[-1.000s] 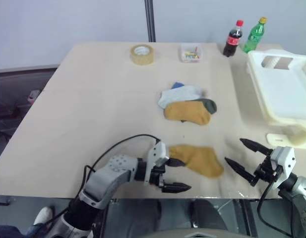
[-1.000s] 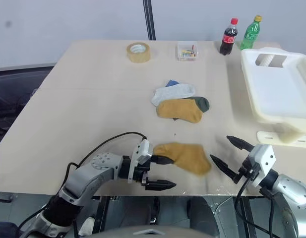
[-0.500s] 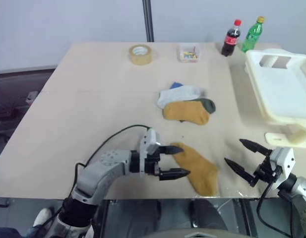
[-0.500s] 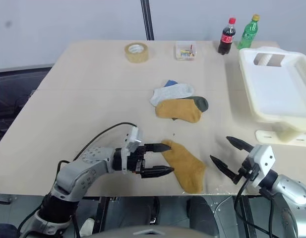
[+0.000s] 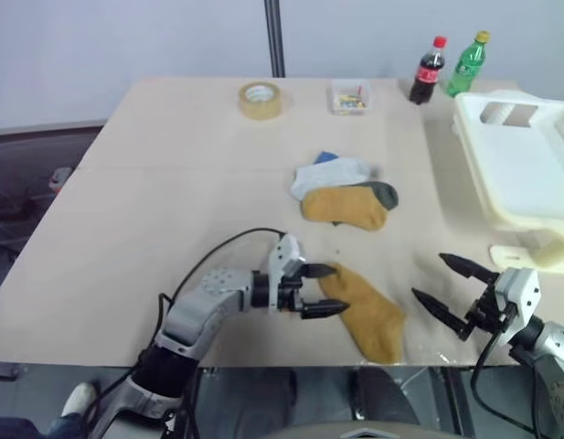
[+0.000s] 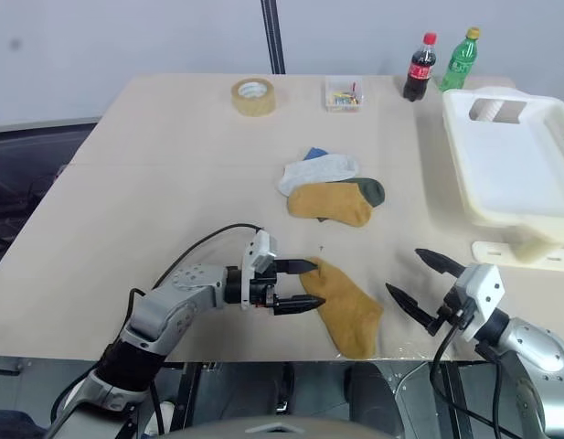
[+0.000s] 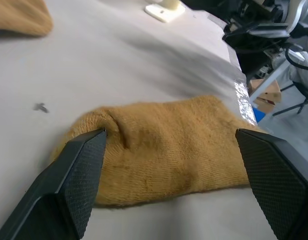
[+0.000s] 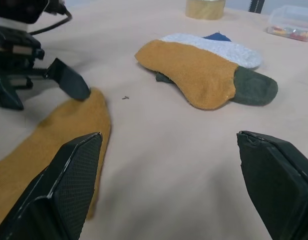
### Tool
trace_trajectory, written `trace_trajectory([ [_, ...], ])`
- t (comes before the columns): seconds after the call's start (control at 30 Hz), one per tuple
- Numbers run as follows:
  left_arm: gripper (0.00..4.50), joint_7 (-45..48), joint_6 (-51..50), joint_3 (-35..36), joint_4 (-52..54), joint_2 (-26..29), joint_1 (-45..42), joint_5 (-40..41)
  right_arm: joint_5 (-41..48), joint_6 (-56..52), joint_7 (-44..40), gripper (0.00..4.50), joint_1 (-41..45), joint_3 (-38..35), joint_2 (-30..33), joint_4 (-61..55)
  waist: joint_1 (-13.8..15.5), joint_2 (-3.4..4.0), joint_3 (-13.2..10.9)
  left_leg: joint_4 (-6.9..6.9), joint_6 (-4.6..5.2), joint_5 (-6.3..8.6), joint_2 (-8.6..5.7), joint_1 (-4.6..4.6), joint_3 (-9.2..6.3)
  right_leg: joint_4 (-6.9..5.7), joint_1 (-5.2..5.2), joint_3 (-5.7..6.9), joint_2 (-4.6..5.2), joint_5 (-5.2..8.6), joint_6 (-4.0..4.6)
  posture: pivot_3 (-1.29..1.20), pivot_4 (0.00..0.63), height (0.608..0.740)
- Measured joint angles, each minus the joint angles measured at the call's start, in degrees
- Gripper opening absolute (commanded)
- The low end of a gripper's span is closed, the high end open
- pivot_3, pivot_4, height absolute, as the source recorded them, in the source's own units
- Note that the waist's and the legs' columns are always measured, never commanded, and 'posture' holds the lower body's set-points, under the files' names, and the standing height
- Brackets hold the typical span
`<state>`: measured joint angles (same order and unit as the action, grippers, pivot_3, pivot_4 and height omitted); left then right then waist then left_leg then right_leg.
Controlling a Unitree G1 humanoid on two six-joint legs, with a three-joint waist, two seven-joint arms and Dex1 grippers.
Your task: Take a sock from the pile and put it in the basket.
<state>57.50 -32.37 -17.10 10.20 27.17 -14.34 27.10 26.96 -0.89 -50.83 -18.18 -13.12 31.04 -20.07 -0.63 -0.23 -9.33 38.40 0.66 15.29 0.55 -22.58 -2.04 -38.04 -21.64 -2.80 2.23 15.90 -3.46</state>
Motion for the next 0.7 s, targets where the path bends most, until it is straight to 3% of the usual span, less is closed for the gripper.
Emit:
trace_trajectory([
  [0.27, 4.41, 4.9, -2.4, -1.0, 3.3, 6.4, 1.7, 0.6, 0.0, 0.2, 0.2, 4.5, -1.5, 0.0, -0.2, -0.4, -0.1, 0.02, 0.0, -0.01, 0.0, 0.0, 0.07, 0.03, 0.02, 0.0, 0.01, -0.03, 0.0, 0.0, 0.0, 0.0, 0.15, 0.74],
  [0.7, 4.41, 5.3, -7.4, -0.1, 9.3, 10.3, 5.7, 3.8, -4.6, -1.4, -0.7, 4.5, -3.3, 6.2, 4.2, -4.9, -0.1, 0.06, 0.1, -0.02, 0.0, 0.0, 0.12, 0.07, 0.06, 0.01, 0.01, -0.06, 0.0, 0.01, 0.0, 0.0, 0.15, 0.74],
])
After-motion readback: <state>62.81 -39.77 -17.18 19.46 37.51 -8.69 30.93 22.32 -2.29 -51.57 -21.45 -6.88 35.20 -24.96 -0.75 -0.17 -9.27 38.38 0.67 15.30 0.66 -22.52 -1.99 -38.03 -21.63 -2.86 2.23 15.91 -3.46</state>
